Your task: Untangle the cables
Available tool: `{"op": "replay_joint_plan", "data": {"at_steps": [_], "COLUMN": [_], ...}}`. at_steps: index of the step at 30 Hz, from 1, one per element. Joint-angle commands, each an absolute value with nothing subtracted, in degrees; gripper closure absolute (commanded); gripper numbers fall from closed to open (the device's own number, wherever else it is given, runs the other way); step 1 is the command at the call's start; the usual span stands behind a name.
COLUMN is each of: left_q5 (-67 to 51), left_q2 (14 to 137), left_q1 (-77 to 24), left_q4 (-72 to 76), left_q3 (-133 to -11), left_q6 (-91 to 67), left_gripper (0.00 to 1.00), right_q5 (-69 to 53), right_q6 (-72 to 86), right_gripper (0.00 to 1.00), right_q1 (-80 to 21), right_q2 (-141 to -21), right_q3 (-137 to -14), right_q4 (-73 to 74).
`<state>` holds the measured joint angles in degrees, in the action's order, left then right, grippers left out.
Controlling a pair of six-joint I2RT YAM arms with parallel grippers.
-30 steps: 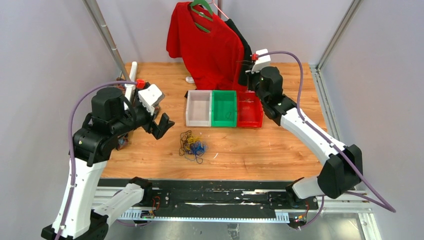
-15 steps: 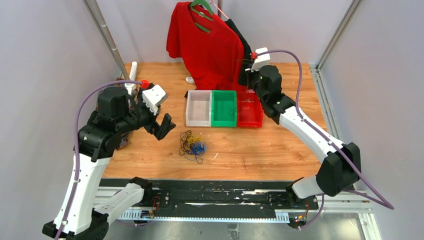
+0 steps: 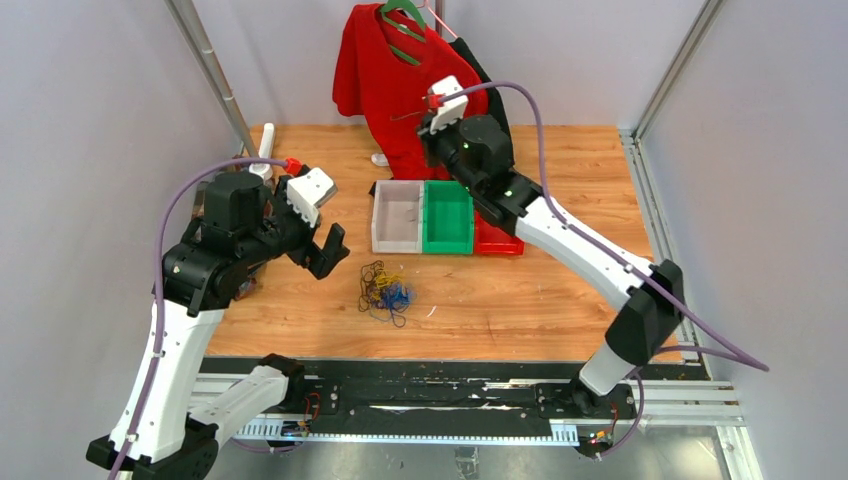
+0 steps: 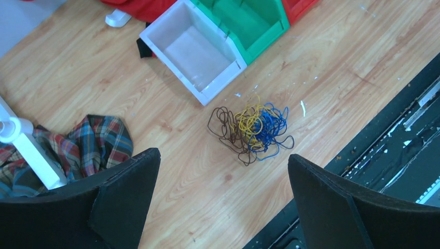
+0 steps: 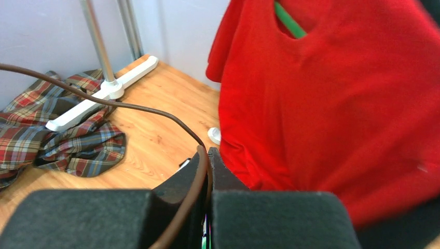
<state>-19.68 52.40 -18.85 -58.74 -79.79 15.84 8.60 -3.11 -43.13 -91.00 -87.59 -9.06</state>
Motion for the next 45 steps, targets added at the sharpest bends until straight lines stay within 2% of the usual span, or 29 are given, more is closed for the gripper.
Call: {"op": "replay_joint_plan", "data": {"at_steps": [1,16,27,40,42,45], "left_q5": [-17.58,-16.68,-17.24,-17.87,-17.84,-17.79], "left_q2": [52.07,50.74,50.44,49.76,49.83,49.99], "left_q1": [-19.03,-19.07,-19.07,-19.07,-19.07,-19.07], "left_q4": [-60.46,-60.47,-60.47,-60.47,-60.46,-60.47], "left_q3": [-79.48,-79.22,-79.4,-78.75,-78.97,-79.53], "left_q6": [14.71,14.97,15.15,16.17,16.17,16.37], "left_gripper": [0.02,0.02,0.02,0.02,0.02,0.02], "right_q5": [6.59,6.8,6.95,3.9,3.8,4.13], "right_q6": [-2.88,-7.82,-12.59,-3.53,-2.66,-0.98], "right_gripper": [0.99,0.99,0.99,0.99,0.96,0.76], "right_q1": [-44.16,-44.09,-43.77,-43.6,-43.65,-43.66], "right_q2": [-97.21,-115.63,-122.87,-126.67,-127.38,-127.03], "right_q3": [-92.68,-102.24,-111.19,-104.5,-105.79,-104.39], "right_q4": [-8.15,-7.65,-4.67,0.31,2.88,3.86]}}
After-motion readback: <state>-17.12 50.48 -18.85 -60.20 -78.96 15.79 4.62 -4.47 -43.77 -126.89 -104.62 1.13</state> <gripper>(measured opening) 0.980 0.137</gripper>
